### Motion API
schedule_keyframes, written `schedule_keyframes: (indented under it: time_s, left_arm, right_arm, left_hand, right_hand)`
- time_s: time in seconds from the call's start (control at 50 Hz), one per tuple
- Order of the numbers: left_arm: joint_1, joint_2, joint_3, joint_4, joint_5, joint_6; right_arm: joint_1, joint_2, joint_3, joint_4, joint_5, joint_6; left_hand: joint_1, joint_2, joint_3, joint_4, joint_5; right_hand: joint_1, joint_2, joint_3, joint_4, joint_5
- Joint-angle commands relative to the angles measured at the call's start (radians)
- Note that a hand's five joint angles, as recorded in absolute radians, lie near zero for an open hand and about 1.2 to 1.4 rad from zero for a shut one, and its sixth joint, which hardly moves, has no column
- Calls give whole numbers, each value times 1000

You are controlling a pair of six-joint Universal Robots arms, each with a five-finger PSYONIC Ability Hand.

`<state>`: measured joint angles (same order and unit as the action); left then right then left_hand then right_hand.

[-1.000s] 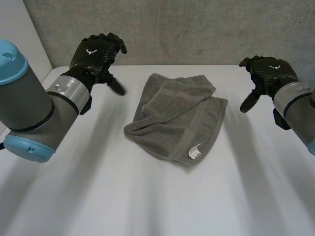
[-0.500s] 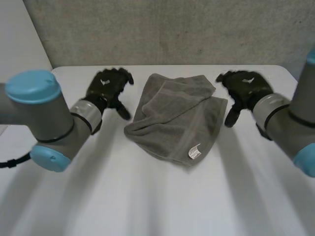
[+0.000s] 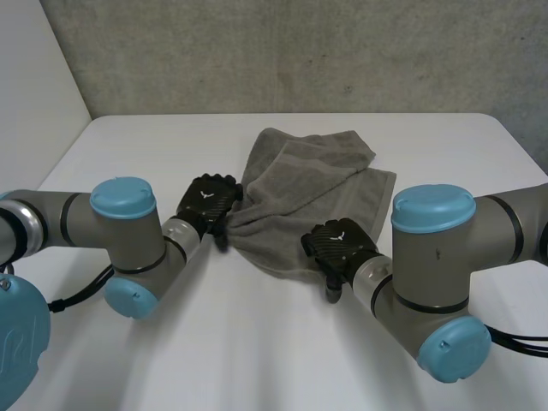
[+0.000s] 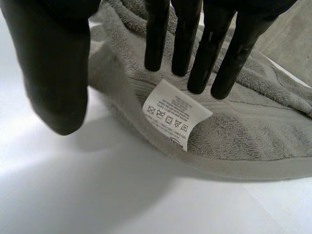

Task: Fold the towel.

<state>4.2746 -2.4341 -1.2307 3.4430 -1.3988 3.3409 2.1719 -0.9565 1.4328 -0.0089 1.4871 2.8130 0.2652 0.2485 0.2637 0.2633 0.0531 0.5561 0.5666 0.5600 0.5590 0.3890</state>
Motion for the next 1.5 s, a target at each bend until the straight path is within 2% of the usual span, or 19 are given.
schedule_keyframes:
  time_s: [0.02,0.06,0.08,0.1,0.24,0.38,0.72,1.02,1.16,1.22,1.26,1.34,1.38,1.4,1.44,1.46,1.5]
  left_arm:
    - [-1,4,2,-1,-2,-3]
    - [-1,13,0,-1,-2,-4]
    - [-1,14,0,-1,-2,-4]
    - [-2,18,-4,-2,-2,-6]
    - [-4,66,-23,-4,-3,-15]
    - [-16,87,-49,1,3,-11]
    - [-30,35,-38,13,14,-1]
    - [-30,14,-27,13,12,-1]
    - [-29,33,-32,10,12,-1]
    - [-29,72,-39,5,14,-6]
    - [-25,144,-61,-1,14,-11]
    - [-19,253,-105,-2,11,-15]
    - [-25,373,-154,-2,11,-26]
    - [-25,374,-155,-2,11,-26]
    - [-38,495,-208,-4,7,-66]
    - [-38,495,-208,-4,7,-66]
    - [-80,617,-266,-8,7,-162]
  right_arm:
    - [-4,13,0,-11,-2,2]
    - [-4,12,-2,-17,-5,2]
    - [-4,12,-2,-17,-5,2]
    - [-6,10,-2,-23,-8,3]
    - [-14,-11,3,-33,-16,2]
    - [-30,-70,14,-23,-16,-3]
    - [-53,-85,21,-22,-15,-3]
    - [-60,-82,23,-22,-13,-4]
    - [-69,-87,21,-22,-15,-4]
    - [-86,-117,14,-19,-18,-1]
    - [-89,-140,6,-13,-22,-1]
    - [-90,-214,-15,15,-48,-1]
    - [-101,-296,-61,52,-74,0]
    - [-125,-332,-83,70,-85,0]
    - [-159,-369,-100,87,-91,2]
    - [-159,-369,-100,87,-91,2]
    - [-214,-441,-120,104,-102,-1]
  left_hand:
    - [-46,-29,-44,-44,-8]
    - [-43,-26,-41,-41,-5]
    - [-43,-26,-41,-41,-5]
    - [-37,-20,-36,-35,0]
    - [13,30,14,15,50]
    - [236,253,237,238,273]
    - [239,256,240,241,276]
    - [450,467,452,452,488]
    - [814,830,815,816,851]
    - [935,951,936,937,972]
    - [1104,1121,1106,1106,1142]
    - [1131,1148,1133,1133,1169]
    - [1131,1148,1133,1133,1169]
    - [1131,1148,1133,1133,1169]
    - [1131,1148,1133,1133,1169]
    - [1131,1148,1133,1133,1169]
    - [1131,1148,1133,1133,1169]
  right_hand:
    - [289,279,285,286,282]
    - [648,638,644,646,641]
    - [650,640,646,647,643]
    - [838,828,834,835,831]
    - [840,830,836,837,833]
    - [840,830,836,837,833]
    - [840,830,836,837,833]
    - [840,830,836,837,833]
    - [840,830,836,837,833]
    - [840,830,836,837,833]
    - [840,830,836,837,833]
    - [840,830,836,837,833]
    - [840,830,836,837,833]
    - [840,830,836,837,833]
    - [840,830,836,837,833]
    - [840,830,836,837,833]
    - [840,830,836,837,833]
